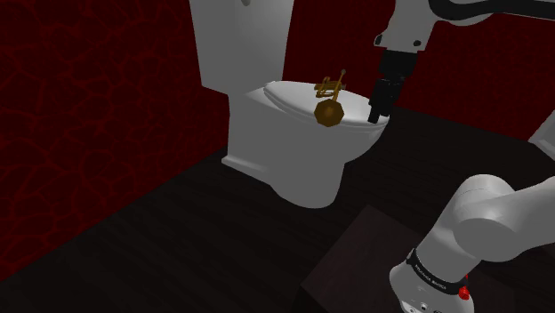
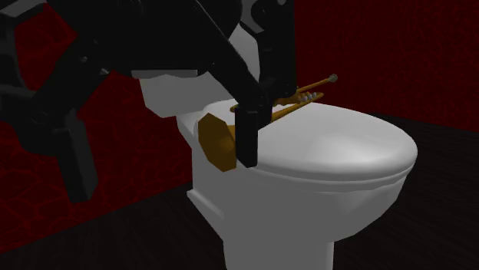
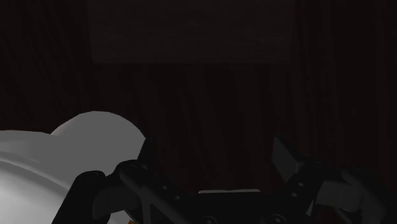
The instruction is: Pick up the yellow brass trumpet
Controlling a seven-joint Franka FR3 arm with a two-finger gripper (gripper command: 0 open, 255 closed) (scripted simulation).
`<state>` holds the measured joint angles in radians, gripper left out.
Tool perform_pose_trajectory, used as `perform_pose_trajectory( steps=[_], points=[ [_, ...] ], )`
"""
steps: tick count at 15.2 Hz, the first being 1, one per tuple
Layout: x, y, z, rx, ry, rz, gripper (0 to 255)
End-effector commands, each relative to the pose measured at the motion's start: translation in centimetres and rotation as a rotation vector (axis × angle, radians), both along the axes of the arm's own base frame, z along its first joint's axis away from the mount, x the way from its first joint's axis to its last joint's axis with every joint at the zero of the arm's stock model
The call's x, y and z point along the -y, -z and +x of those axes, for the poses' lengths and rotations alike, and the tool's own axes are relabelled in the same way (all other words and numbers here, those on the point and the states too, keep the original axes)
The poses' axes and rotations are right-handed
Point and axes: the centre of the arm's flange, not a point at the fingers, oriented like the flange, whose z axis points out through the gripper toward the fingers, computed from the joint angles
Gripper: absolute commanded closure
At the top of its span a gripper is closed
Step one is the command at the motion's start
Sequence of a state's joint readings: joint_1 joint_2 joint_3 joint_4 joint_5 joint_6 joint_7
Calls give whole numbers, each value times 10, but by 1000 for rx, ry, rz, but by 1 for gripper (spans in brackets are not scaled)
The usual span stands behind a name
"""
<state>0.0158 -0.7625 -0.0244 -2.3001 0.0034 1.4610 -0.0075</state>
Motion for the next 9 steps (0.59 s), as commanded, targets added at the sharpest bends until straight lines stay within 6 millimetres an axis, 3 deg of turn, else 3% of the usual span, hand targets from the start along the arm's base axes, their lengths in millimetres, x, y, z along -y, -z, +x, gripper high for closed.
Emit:
perform_pose_trajectory(
  steps=[1,9],
  points=[
    [0,0,0,0,0,0,0],
    [91,4,40,83,-101,-2,0]
  ],
)
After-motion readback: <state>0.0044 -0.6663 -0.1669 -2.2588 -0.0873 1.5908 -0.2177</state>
